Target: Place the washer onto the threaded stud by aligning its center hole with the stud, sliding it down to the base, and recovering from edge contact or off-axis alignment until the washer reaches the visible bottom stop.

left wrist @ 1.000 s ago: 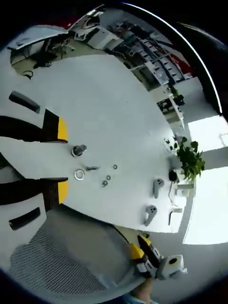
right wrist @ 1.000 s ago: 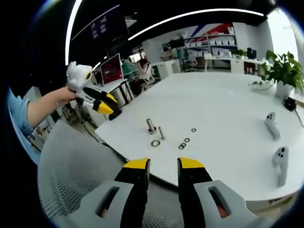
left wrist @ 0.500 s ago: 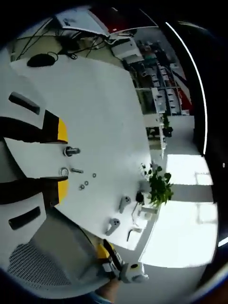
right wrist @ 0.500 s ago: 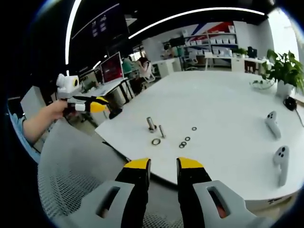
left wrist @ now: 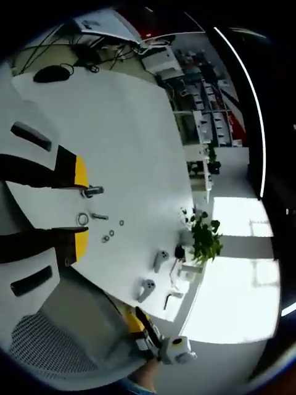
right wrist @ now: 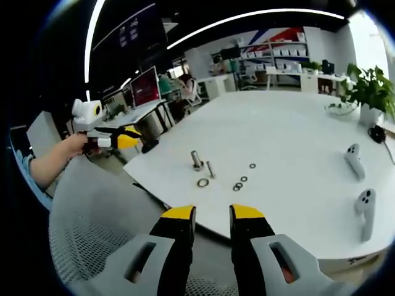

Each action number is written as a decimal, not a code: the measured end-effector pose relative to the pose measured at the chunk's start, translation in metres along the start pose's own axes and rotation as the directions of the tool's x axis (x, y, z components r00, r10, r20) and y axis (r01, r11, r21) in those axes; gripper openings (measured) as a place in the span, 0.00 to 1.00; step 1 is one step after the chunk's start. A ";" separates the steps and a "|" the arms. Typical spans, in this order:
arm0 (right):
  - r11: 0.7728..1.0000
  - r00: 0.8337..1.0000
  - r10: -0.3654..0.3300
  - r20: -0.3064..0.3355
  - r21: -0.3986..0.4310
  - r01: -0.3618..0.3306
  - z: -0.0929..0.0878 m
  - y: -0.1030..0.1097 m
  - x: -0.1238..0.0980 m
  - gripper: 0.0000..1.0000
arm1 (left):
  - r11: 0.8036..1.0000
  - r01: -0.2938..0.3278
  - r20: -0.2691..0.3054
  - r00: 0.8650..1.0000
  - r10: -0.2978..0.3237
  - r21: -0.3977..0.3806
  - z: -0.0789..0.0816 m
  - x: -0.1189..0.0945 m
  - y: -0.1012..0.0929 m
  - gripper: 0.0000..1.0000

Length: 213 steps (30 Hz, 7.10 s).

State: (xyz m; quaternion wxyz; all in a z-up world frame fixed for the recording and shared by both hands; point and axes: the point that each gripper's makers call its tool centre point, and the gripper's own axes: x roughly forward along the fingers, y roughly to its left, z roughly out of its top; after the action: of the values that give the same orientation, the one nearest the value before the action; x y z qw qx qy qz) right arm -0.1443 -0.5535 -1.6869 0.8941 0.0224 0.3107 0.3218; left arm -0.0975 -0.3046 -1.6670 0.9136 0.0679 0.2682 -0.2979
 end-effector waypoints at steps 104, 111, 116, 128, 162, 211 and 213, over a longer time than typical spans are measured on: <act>1.000 0.996 -0.016 0.086 0.002 0.016 0.013 -0.003 -0.003 0.24 | 0.919 0.223 -0.291 0.948 -0.128 0.324 0.028 0.067 -0.014 0.21; 1.000 0.997 -0.025 0.076 0.014 0.024 0.011 -0.005 -0.003 0.24 | 0.887 0.289 -0.344 0.925 -0.162 0.361 0.017 0.085 -0.022 0.21; 1.000 0.997 -0.024 0.074 0.014 0.023 0.011 -0.005 -0.002 0.24 | 0.878 0.355 -0.390 0.894 -0.219 0.321 0.007 0.098 -0.038 0.14; 0.999 0.996 -0.033 0.088 0.031 0.030 0.012 -0.006 -0.003 0.25 | 0.801 0.458 -0.533 0.819 -0.212 0.385 -0.030 0.136 -0.043 0.27; 0.999 0.998 -0.023 0.054 0.029 0.021 0.007 -0.005 -0.001 0.27 | 0.755 0.537 -0.688 0.708 -0.161 0.376 -0.105 0.180 -0.037 0.29; 1.000 0.998 -0.018 0.064 0.018 0.017 0.008 -0.004 -0.002 0.26 | 0.737 0.553 -0.739 0.665 -0.109 0.389 -0.105 0.189 -0.041 0.22; 1.000 0.998 -0.017 0.059 0.018 0.016 0.007 -0.004 -0.002 0.26 | 0.737 0.560 -0.750 0.652 -0.111 0.378 -0.106 0.188 -0.042 0.26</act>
State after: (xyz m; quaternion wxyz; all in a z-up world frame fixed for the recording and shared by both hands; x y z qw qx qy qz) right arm -0.1389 -0.5566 -1.6810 0.9053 0.0372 0.2870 0.3110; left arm -0.0419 -0.4041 -1.8545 0.6042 0.3938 0.4885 -0.4911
